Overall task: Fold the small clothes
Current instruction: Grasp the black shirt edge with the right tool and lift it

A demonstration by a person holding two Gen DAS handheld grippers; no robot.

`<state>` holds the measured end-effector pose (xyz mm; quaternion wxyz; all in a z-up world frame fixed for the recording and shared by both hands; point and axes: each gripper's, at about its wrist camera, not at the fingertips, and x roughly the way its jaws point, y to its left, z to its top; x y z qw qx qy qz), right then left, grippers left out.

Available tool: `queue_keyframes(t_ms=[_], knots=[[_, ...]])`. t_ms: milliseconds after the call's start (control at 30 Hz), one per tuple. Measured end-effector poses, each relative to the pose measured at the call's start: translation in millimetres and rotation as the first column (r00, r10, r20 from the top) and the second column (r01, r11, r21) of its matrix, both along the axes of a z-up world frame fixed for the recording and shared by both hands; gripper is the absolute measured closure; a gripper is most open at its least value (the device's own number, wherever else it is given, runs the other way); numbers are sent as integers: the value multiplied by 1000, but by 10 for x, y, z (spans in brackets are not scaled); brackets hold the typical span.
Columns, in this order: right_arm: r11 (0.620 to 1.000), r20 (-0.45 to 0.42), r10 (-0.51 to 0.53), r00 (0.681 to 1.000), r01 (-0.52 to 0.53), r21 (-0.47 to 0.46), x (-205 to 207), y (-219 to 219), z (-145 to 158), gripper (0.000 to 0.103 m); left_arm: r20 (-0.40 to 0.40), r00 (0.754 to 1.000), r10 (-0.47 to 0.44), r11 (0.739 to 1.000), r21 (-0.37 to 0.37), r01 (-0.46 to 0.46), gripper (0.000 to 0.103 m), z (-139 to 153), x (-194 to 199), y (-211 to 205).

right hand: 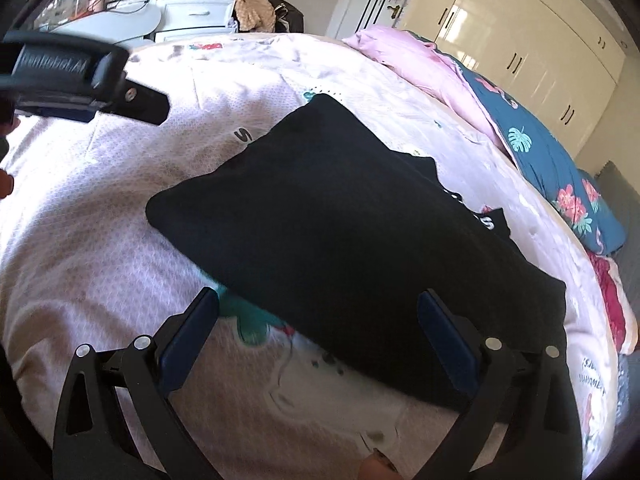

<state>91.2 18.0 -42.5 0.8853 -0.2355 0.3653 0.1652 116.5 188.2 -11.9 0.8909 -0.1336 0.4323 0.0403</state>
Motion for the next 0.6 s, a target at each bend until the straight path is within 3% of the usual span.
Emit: queue_keyframes(t_ms=[233, 500, 533, 567, 600], knots=[[1000, 10, 9, 1000, -9, -24, 197, 124, -76, 4, -12, 1000, -3, 1000, -6, 3, 9, -36, 296, 36], [998, 74, 9, 997, -5, -57, 357, 180, -65, 6, -28, 999, -29, 993, -117, 26, 9, -46, 718, 20], [999, 90, 7, 996, -3, -46, 355, 162, -40, 9, -31, 999, -37, 991, -133, 32, 9, -48, 766, -1], [1000, 109, 13, 994, -11, -21, 343, 127, 11, 22, -36, 998, -49, 987, -154, 42, 9, -51, 826, -30], [1000, 113, 22, 993, -22, -1, 328, 104, 46, 27, -38, 998, -58, 984, -171, 51, 9, -51, 869, -53]])
